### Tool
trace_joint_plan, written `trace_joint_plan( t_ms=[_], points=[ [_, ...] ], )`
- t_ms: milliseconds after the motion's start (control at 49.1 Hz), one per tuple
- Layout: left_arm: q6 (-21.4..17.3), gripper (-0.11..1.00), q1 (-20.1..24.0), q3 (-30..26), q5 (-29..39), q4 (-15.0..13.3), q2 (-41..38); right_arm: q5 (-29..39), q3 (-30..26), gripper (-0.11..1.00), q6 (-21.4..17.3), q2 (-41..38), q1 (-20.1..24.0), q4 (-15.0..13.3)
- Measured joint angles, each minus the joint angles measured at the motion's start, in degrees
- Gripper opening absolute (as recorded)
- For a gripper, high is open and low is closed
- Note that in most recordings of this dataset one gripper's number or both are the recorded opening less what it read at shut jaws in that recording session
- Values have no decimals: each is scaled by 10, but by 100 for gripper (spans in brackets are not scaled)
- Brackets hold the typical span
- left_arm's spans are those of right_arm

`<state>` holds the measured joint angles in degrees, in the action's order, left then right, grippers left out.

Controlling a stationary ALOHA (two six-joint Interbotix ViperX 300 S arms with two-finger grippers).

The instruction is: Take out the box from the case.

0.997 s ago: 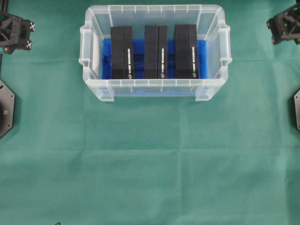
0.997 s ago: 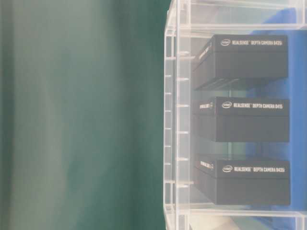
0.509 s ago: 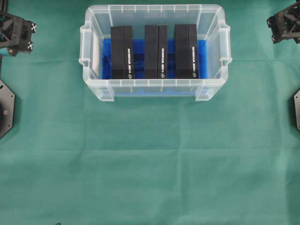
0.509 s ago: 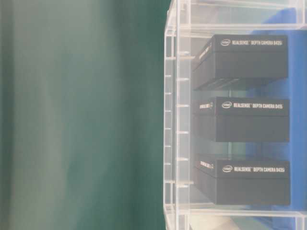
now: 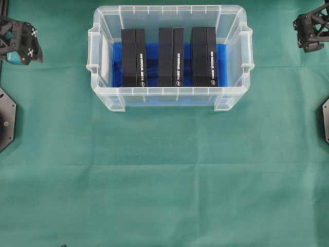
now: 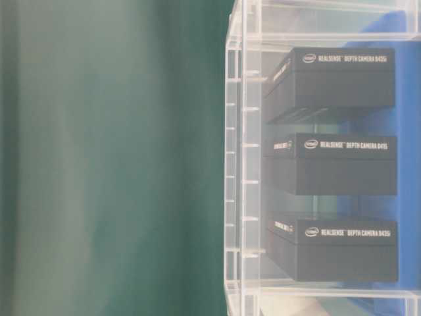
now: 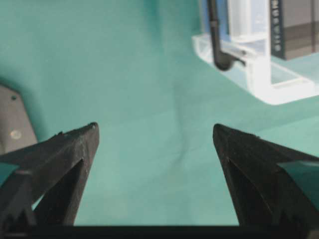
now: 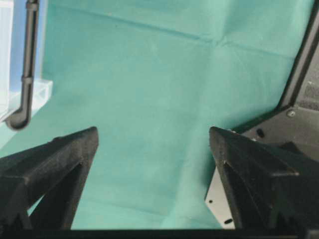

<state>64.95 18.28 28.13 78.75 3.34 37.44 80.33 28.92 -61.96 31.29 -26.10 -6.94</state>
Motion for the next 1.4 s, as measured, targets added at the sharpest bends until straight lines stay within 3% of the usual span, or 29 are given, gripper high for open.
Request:
trace_joint_plan(
  t_ms=[814,1140,1404],
  points=[
    [1,95,0,0,5,0,-1,-1,0,94,-11,-1,0,-3],
    [2,95,0,0,13,0,-3,-26,-3,94,-45,-20,0,4],
    [2,94,1,0,22,2,-4,-53,-42,94,-70,-76,23,11]
  ],
)
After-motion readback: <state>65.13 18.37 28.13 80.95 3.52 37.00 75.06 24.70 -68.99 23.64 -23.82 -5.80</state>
